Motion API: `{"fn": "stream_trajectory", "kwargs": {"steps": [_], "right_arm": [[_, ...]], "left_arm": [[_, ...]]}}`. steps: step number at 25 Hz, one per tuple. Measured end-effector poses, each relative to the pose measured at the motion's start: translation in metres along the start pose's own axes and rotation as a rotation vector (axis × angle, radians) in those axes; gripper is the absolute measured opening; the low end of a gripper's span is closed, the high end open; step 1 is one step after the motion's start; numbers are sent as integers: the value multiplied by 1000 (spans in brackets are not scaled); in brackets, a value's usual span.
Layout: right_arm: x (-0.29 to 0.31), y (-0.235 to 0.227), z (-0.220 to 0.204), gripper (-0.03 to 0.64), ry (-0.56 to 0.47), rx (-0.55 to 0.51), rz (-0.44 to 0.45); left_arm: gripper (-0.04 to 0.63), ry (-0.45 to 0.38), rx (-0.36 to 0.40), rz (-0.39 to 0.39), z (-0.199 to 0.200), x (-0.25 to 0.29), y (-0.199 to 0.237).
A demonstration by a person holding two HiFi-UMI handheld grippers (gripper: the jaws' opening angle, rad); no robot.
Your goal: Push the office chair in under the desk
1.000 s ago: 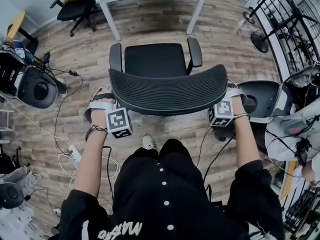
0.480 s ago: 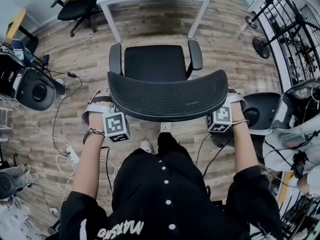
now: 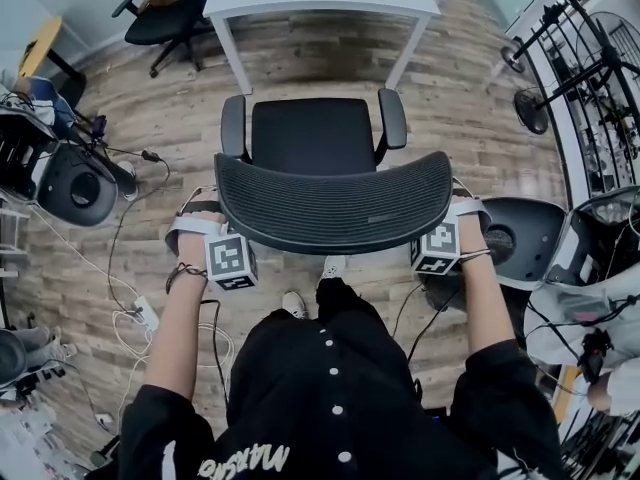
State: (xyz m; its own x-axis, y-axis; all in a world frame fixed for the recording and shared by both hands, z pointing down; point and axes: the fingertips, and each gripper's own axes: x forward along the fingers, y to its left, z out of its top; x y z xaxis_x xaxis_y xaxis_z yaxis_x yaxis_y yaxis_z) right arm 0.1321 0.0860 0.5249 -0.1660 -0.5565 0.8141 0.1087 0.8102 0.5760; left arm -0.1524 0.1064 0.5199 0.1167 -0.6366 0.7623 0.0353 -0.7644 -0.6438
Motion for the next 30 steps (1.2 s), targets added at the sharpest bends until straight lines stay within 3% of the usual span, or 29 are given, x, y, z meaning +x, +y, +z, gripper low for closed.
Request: {"fn": "stream_trajectory", "kwargs": {"steps": [12,17,24,30], "right_arm": [[18,-23,11,95,7,22,-9],[29,-37,2,96,10,13,-3],[45,-59,1,94,0,14,-14],[57,-77,-2,94,0,5,-12]], "left_arm": [[91,-17,-21,-26,-23,29,8],[91,-14,1,7,-16,33,35],[95,-13,-49,-34,-32,69,34],[97,2,-12,25,-28,65,73]]}}
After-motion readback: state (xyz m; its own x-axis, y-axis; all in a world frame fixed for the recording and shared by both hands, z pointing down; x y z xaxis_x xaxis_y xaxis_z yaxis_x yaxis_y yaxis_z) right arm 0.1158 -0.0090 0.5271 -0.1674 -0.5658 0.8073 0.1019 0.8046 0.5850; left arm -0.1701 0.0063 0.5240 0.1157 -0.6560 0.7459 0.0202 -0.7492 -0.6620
